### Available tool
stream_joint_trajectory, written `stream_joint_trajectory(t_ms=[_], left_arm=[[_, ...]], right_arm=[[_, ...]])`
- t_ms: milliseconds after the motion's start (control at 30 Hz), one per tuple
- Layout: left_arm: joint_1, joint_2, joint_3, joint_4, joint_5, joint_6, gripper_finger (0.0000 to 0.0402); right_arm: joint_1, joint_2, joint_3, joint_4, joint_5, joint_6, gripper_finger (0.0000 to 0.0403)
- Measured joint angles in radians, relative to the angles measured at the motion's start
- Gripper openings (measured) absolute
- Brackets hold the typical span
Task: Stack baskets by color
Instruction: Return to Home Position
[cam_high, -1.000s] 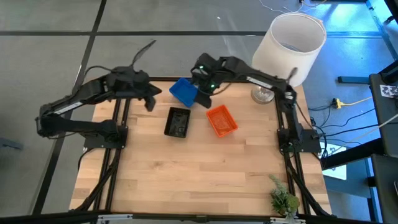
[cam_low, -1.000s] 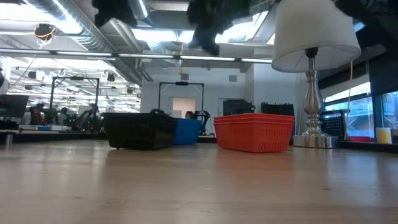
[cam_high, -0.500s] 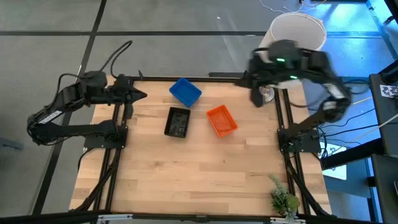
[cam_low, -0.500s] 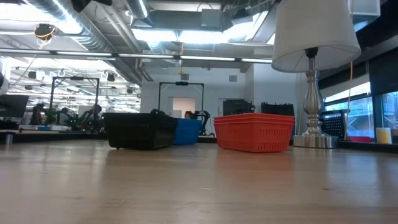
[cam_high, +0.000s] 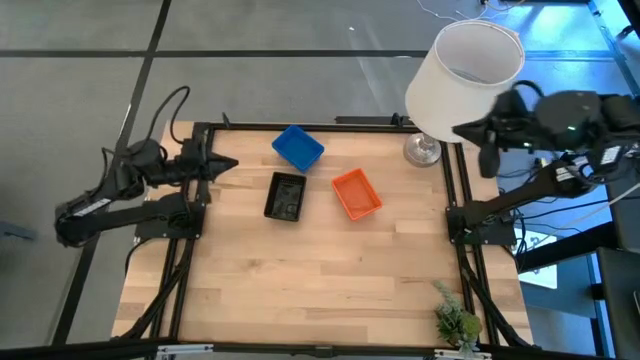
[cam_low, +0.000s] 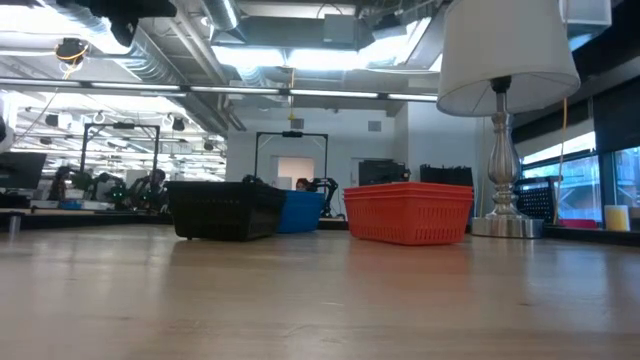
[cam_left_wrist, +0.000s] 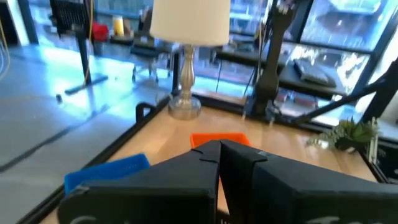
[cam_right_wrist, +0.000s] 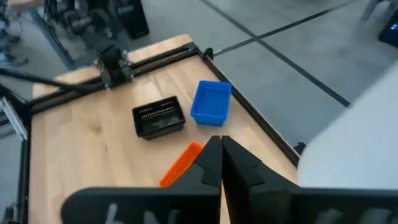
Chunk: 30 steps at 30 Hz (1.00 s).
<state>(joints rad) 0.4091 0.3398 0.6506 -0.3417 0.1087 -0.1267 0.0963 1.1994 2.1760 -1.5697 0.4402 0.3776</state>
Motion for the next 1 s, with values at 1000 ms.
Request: stream_joint_trajectory(t_ms=[1000], left_arm=[[0.001, -0.212, -0.589, 0.737, 0.035, -0.053, 0.0000]], right_arm=[[0.119, -1.021, -1.024, 0.599, -0.183, -0.151, 0.0000]])
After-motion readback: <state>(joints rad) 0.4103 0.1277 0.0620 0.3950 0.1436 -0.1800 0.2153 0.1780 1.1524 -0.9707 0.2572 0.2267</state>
